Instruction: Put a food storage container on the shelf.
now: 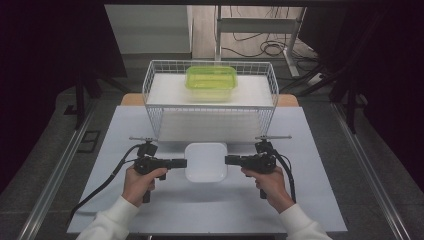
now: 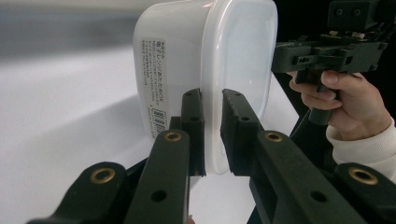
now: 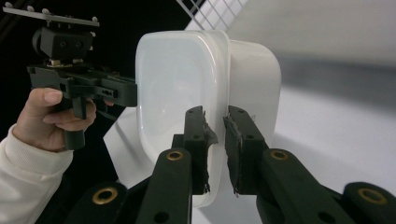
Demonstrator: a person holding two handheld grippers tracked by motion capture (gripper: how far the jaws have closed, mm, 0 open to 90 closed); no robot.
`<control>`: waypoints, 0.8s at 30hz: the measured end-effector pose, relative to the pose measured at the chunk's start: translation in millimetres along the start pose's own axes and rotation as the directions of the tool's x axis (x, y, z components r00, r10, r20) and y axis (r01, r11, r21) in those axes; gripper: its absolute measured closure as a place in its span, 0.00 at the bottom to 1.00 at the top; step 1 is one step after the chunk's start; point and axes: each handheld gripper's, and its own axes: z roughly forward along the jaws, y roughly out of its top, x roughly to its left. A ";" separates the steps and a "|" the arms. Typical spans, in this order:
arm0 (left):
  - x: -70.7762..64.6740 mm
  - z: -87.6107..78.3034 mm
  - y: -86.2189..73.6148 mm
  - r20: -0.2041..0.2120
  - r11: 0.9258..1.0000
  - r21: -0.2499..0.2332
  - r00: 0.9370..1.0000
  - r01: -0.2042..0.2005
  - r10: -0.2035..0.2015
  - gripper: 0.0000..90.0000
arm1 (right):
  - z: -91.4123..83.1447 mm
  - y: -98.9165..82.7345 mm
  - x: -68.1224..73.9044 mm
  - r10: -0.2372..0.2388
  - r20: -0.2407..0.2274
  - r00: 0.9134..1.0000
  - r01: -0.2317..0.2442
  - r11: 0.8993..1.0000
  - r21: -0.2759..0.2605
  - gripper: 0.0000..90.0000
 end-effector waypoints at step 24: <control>-22.3 -14.4 34.0 0.004 0.996 -0.043 0.997 -0.073 0.073 0.89 | -19.7 33.3 20.8 -0.084 0.003 0.996 0.084 0.995 -0.060 0.87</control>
